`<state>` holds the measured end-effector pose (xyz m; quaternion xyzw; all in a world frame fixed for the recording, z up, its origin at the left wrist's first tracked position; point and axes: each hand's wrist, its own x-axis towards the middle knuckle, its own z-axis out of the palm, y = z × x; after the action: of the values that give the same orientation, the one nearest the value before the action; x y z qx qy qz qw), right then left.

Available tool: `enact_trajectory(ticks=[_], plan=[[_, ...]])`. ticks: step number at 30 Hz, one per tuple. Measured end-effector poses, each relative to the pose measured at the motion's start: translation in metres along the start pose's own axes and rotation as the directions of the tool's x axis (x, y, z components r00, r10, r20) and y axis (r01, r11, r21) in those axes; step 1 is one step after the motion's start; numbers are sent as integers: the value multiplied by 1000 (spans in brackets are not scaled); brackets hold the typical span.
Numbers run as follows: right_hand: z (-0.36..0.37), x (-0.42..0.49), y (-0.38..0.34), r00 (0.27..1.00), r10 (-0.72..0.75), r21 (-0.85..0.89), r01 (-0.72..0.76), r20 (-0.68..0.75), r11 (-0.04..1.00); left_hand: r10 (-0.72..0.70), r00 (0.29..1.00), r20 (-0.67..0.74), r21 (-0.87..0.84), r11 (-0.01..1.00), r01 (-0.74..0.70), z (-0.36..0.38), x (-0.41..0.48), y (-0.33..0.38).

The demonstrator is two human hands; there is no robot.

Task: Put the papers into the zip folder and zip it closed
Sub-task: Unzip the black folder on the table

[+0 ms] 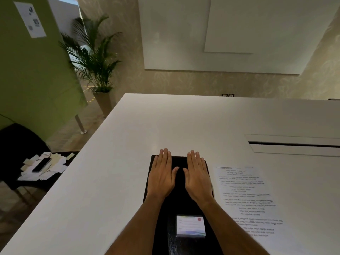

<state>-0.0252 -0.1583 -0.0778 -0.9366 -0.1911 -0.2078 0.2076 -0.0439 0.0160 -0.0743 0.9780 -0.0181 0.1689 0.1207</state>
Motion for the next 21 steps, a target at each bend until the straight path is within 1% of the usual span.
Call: enact_trajectory(ticks=[3,5,7,9,10,12,14,17,19,21], plan=[[6,-1,2,1000,3,-15,-3,8,1000,-41,997,62,-16,999,42,8,-2,0],[11,-1,4,999,-27,-89,30,33,996,-75,992,101,-26,997,78,14,-4,-3],[16,0,9,997,-60,-153,68,52,986,-81,988,131,-5,997,82,18,-5,-5],[18,13,16,997,-65,-140,71,52,988,-62,990,126,27,998,59,20,-4,-6],[16,25,20,996,-51,-119,60,76,991,-55,992,116,24,998,53,20,-4,-6],[11,57,24,983,-36,-70,50,183,996,-46,995,93,5,999,46,19,-4,-4],[8,90,24,943,-81,-10,89,322,996,-47,996,78,3,999,47,18,-4,-5],[11,130,20,853,-162,67,149,497,987,-53,997,62,-6,999,54,17,-3,-4],[19,149,16,800,-198,99,173,567,980,-53,998,46,-13,998,53,16,-3,-4],[31,162,8,759,-262,128,233,596,964,-55,998,34,-20,998,56,18,-2,-5]])
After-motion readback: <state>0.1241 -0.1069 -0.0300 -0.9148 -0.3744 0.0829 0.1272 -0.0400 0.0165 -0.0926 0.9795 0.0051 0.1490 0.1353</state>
